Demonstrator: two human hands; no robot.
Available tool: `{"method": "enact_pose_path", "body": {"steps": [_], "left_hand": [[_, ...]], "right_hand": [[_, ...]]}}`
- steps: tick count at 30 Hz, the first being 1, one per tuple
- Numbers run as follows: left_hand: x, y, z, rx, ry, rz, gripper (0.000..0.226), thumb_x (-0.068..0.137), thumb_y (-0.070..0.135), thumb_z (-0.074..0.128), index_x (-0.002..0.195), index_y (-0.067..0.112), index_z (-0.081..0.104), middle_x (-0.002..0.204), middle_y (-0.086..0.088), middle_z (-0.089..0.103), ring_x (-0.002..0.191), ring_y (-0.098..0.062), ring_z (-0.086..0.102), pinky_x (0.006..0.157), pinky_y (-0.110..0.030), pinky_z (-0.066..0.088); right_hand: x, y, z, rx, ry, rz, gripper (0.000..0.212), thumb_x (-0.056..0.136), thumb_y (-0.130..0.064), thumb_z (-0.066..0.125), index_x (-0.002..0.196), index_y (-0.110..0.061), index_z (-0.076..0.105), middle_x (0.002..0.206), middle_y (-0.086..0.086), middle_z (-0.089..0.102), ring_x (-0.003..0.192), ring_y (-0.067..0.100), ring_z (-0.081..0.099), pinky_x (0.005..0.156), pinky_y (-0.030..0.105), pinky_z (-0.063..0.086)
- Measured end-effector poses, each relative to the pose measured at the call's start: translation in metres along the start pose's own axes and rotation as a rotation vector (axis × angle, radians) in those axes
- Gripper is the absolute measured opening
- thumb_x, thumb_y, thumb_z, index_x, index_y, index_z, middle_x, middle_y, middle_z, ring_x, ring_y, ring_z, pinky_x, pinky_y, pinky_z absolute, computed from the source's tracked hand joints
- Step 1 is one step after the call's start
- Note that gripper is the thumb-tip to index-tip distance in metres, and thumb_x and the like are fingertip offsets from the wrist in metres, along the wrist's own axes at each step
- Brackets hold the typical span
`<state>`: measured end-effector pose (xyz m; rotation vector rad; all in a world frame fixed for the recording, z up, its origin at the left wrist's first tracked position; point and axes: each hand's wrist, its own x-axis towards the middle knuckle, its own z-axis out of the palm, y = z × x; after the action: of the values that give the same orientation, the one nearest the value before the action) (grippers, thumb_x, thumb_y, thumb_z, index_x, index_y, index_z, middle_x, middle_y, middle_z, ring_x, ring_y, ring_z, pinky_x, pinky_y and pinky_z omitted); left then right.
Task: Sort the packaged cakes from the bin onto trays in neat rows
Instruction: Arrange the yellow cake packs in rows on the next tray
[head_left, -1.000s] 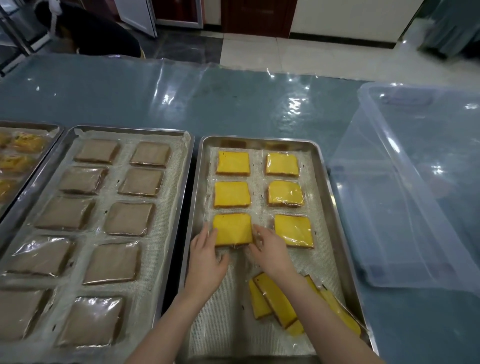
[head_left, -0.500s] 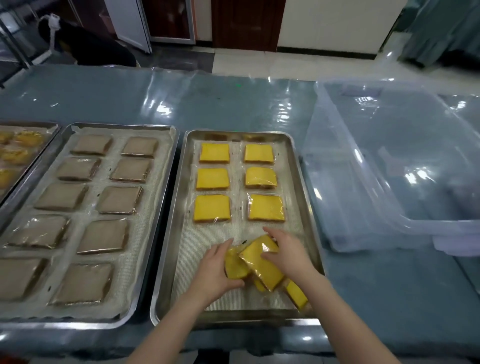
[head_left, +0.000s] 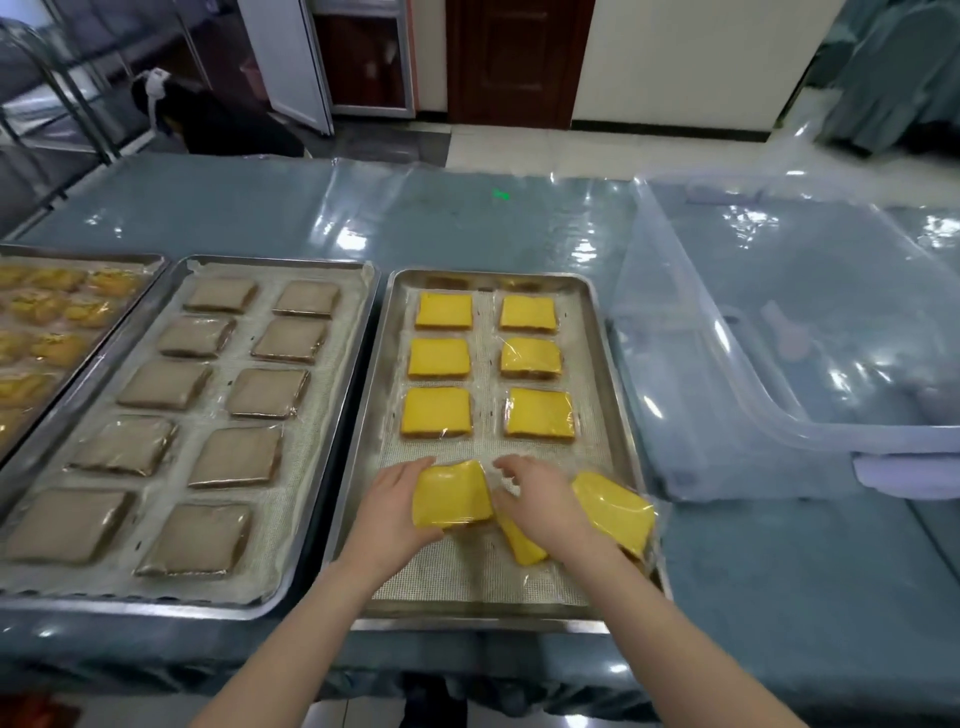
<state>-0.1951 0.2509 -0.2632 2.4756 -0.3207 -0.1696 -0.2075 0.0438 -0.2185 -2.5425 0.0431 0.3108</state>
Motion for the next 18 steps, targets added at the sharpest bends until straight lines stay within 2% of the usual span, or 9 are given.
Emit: {"method": "enact_pose_path", "body": {"steps": [3, 7, 10, 14, 18], "left_hand": [[0.006, -0.007, -0.001, 0.009, -0.016, 0.071, 0.084, 0.062, 0.024, 0.086, 0.137, 0.020, 0.047, 0.132, 0.003, 0.050, 0.124, -0.015, 0.041, 0.107, -0.035, 0.036], [0.018, -0.019, -0.001, 0.020, -0.032, 0.107, 0.075, 0.066, 0.016, 0.082, 0.135, 0.017, 0.051, 0.134, 0.001, 0.047, 0.127, -0.013, 0.036, 0.112, -0.034, 0.031], [0.028, -0.028, -0.001, 0.053, -0.073, 0.120, 0.075, 0.073, 0.018, 0.079, 0.140, 0.018, 0.045, 0.145, 0.001, 0.039, 0.138, -0.015, 0.028, 0.117, -0.040, 0.025], [0.033, -0.033, 0.000, 0.173, -0.161, 0.114, 0.072, 0.079, 0.025, 0.076, 0.142, 0.018, 0.041, 0.157, -0.002, 0.024, 0.148, -0.021, 0.011, 0.122, -0.041, 0.013], [0.029, -0.019, 0.004, 0.157, -0.099, 0.123, 0.066, 0.078, 0.033, 0.074, 0.138, 0.021, 0.049, 0.157, -0.002, 0.023, 0.148, -0.022, 0.008, 0.121, -0.040, 0.011]], "right_hand": [[0.008, -0.015, 0.023, -0.008, -0.106, 0.042, 0.043, 0.091, -0.023, 0.059, 0.134, -0.020, 0.055, 0.129, 0.005, 0.058, 0.115, 0.022, 0.056, 0.100, 0.036, 0.046], [0.017, -0.021, 0.040, 0.029, -0.054, 0.088, 0.037, 0.090, -0.018, 0.058, 0.127, -0.018, 0.061, 0.128, 0.002, 0.059, 0.116, 0.019, 0.055, 0.102, 0.031, 0.043], [0.020, -0.019, 0.047, 0.026, -0.025, 0.079, 0.037, 0.090, -0.016, 0.058, 0.127, -0.014, 0.060, 0.131, 0.002, 0.056, 0.119, 0.017, 0.052, 0.104, 0.027, 0.037], [0.021, -0.020, 0.042, 0.039, -0.078, 0.045, 0.041, 0.088, -0.015, 0.060, 0.129, -0.013, 0.059, 0.132, 0.004, 0.056, 0.119, 0.019, 0.052, 0.104, 0.026, 0.036], [0.013, -0.006, 0.007, 0.092, 0.067, 0.012, 0.043, 0.089, -0.016, 0.062, 0.132, -0.019, 0.056, 0.135, -0.002, 0.053, 0.124, 0.014, 0.048, 0.104, 0.020, 0.032]]}}
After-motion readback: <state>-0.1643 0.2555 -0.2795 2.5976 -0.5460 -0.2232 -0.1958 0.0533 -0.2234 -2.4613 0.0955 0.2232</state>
